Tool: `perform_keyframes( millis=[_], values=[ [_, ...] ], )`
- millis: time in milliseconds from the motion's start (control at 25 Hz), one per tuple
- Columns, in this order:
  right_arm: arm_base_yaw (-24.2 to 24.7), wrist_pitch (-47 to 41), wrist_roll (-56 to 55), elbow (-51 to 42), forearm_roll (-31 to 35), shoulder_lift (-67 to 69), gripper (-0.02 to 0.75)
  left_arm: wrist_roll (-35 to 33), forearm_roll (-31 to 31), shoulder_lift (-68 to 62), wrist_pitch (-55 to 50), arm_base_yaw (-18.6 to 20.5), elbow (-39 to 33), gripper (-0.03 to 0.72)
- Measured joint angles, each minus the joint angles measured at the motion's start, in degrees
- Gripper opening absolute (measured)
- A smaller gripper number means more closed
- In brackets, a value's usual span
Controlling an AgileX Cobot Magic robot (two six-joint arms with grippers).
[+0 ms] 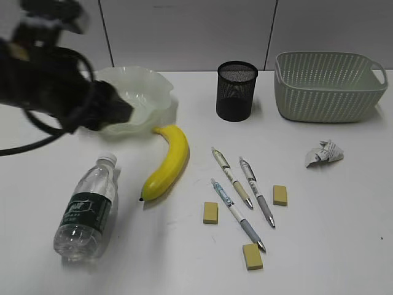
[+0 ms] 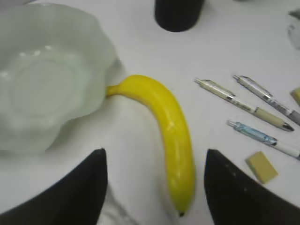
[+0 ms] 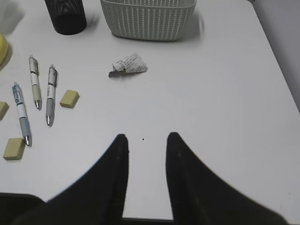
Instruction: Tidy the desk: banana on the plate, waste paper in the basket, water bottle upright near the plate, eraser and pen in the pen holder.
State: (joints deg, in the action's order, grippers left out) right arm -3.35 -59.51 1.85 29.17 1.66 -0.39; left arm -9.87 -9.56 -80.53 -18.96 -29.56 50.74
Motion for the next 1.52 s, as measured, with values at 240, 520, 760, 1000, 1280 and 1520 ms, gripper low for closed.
perform_keyframes(
  millis=[240, 520, 760, 1000, 1280, 1520],
  values=[
    [0.0, 0.0, 0.0, 0.0, 0.0, 0.0, 0.236, -0.1, 0.1, -17.3, -4.5, -6.0, 13.2, 0.505],
    [0.0, 0.0, 0.0, 0.0, 0.0, 0.0, 0.236, 0.1, -0.5, -22.7, -8.1, -6.2, 19.3, 0.506],
    [0.0, 0.0, 0.0, 0.0, 0.0, 0.0, 0.236, 0.5, -0.9, -23.3, -8.4, -6.2, 19.7, 0.508],
    [0.0, 0.0, 0.0, 0.0, 0.0, 0.0, 0.236, 1.7, -1.1, -30.3, -8.4, -6.2, 19.7, 0.508],
    [0.0, 0.0, 0.0, 0.0, 0.0, 0.0, 0.236, 2.2, -1.1, -35.1, -7.2, -6.2, 19.7, 0.508],
    [0.0, 0.0, 0.0, 0.0, 0.0, 0.0, 0.236, 2.2, -1.1, -37.4, -7.6, -6.2, 19.7, 0.447]
  ],
)
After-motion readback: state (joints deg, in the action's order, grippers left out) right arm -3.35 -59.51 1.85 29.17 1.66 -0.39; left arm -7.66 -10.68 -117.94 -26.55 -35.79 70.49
